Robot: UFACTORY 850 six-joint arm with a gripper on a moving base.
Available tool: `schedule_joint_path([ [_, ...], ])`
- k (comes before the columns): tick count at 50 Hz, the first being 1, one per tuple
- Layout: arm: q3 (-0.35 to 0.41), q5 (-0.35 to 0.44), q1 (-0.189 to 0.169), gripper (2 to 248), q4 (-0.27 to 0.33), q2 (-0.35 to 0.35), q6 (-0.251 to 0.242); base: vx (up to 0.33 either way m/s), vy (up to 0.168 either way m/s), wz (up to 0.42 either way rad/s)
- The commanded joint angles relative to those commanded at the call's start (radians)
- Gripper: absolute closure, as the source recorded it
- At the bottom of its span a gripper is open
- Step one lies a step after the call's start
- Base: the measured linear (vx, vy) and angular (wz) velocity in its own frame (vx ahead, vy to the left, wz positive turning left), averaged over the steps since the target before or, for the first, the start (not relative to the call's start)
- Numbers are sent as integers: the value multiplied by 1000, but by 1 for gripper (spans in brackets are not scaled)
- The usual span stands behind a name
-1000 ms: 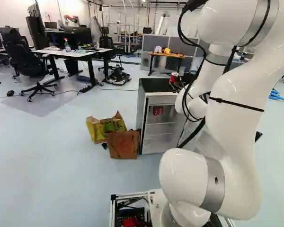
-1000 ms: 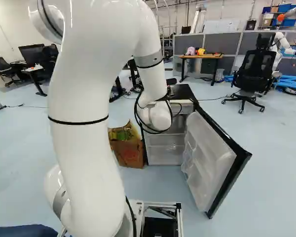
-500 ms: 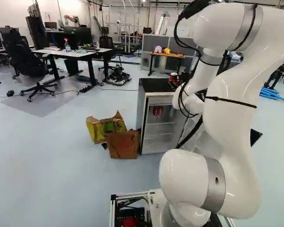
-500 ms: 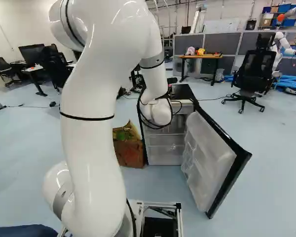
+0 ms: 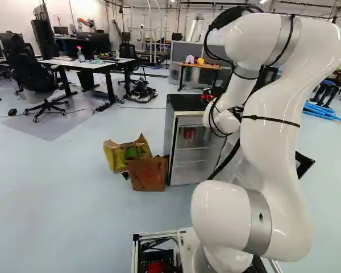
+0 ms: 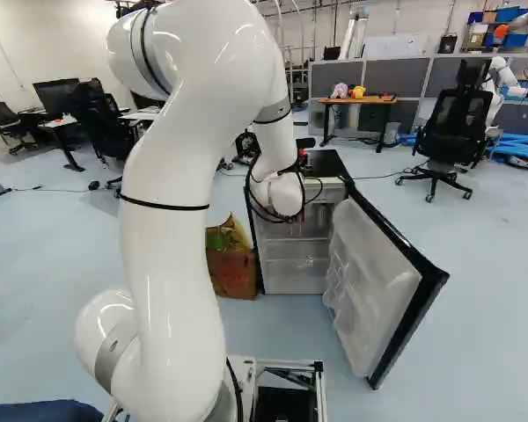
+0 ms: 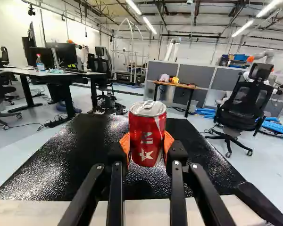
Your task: Grab a drink from the fridge
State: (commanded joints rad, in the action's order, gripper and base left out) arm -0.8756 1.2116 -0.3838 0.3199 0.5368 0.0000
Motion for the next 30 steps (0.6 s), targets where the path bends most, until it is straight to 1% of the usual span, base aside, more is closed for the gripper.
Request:
schedule_joint_path([
  [30, -68, -78, 47, 158, -100, 50, 0, 0, 0, 0],
])
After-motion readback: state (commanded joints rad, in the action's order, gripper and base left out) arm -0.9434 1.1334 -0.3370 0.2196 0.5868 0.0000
